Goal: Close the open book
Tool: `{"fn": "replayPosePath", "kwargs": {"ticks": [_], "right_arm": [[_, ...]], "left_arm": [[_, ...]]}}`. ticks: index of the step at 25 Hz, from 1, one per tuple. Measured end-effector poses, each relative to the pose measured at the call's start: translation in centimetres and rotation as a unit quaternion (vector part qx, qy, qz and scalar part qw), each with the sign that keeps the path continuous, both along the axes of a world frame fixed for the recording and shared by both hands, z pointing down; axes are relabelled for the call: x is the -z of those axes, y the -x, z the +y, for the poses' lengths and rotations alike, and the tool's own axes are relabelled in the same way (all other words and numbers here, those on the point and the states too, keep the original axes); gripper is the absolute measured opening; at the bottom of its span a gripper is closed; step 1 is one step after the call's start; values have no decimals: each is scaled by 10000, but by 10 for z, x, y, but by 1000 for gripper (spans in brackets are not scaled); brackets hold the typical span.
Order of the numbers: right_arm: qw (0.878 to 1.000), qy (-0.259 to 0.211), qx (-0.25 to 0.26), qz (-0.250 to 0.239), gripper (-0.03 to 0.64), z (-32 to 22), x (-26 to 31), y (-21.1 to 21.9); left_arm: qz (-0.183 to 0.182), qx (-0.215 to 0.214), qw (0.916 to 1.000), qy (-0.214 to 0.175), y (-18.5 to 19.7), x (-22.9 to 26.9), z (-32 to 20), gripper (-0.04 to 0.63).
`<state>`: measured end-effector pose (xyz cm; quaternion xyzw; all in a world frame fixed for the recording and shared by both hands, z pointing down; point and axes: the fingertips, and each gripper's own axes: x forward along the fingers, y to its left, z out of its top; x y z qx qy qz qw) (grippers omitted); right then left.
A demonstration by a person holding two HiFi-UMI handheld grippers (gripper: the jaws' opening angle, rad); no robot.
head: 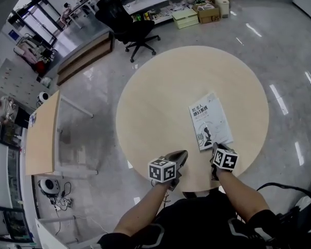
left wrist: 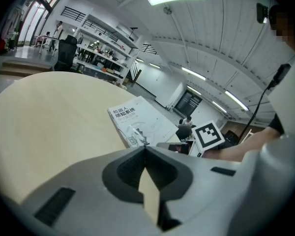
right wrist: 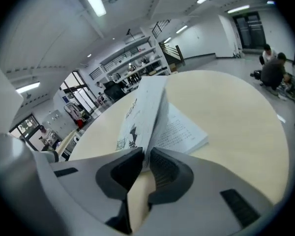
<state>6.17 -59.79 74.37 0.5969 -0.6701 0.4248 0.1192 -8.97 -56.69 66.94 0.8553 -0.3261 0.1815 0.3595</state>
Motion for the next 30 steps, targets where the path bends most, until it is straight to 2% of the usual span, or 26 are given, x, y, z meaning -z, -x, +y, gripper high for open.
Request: {"fn": "replayPosePath", "kwargs": {"ticks": [4,8,12,14,19,23,28,30], "right_arm": [[9979,642,-45,-27,107,3,-22,-17],[9949,967,-204,-215,118,11,-34,-23],[9926,1191,-103,214,117,1,-36,-29],[9925,1145,-57,423,117,2,-31,-33],[9957,531,160,737,117,-13,17,-38],[9940,-438,609,795,94,-38,77,-12],[9779,-1693,1127,476,0,-52,162,22],[9673,-2094,1370,415,0,-53,188,32]], "left_arm": [[12,19,10000,15,-10,0,-1,-17],[35,29,10000,-48,-9,1,-3,-17],[88,90,9998,-170,-4,3,-17,-17],[155,117,9997,-178,-2,4,-16,-17],[574,289,9976,-239,2,20,-16,-17],[815,421,9944,-524,21,39,-18,-17],[799,601,9890,-1089,56,70,-30,-17],[807,714,9850,-1347,68,87,-37,-17]]}}
